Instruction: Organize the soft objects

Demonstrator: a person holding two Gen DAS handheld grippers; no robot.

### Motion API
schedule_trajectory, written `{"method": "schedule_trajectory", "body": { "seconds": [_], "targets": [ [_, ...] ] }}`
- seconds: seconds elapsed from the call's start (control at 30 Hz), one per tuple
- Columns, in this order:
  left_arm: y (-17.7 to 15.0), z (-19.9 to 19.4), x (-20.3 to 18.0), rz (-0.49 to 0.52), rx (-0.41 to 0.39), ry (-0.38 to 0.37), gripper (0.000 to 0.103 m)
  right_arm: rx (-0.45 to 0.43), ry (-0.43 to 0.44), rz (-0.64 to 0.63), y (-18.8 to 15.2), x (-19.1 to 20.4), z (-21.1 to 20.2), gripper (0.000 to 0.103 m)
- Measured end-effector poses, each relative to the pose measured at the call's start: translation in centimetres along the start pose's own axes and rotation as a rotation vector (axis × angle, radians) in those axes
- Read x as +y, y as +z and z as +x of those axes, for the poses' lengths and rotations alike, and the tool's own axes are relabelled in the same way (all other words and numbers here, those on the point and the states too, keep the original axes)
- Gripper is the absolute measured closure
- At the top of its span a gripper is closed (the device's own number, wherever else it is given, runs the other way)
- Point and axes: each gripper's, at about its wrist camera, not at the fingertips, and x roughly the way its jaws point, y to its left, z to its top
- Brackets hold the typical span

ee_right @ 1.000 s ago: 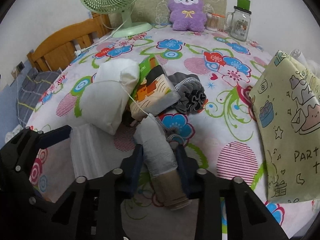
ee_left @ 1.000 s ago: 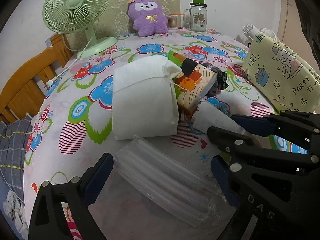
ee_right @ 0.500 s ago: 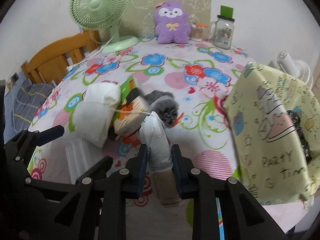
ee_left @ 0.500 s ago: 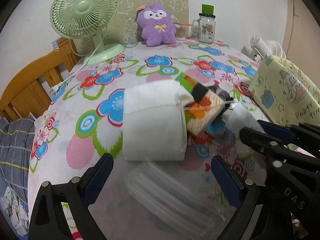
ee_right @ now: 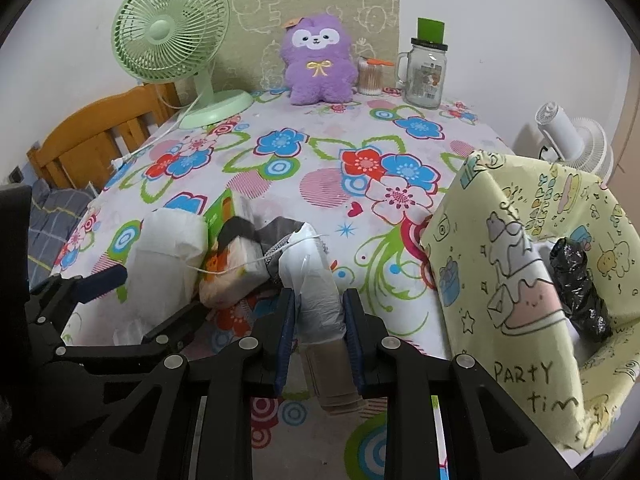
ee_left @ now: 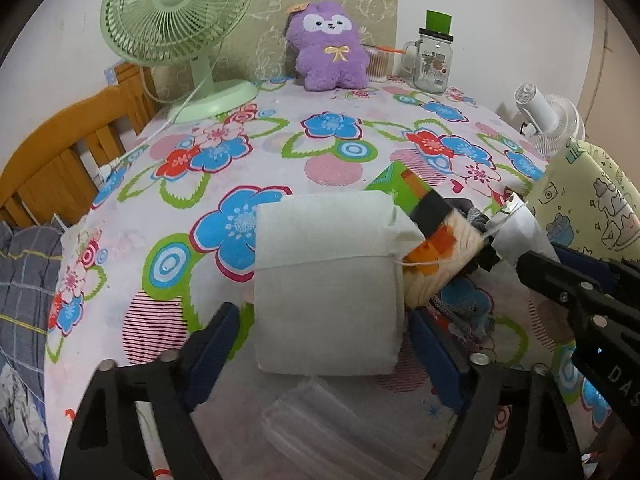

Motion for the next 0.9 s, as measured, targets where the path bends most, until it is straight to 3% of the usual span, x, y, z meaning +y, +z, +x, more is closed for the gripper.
{"method": "schedule_trajectory", "body": {
  "seconds": [0.07,0.23,0.9],
  "targets": [
    [0.0,0.3,0.2,-0.011,0.015,-0.01,0.031,0.007,0.003,0.002,0.1,0.0,0.4,0.076],
    [-0.1,-0.1,0.2,-0.016,-0.002,-0.016,0.039,0.013,0.006,0.001,0.0,0.1,0.8,0.076],
    [-0.5,-6.0,-1.8,0.002,-0.125,-0.006,0.041,-0.058,0.027,-0.002,-0.7,0.3,-3.3,0.076]
  ]
}}
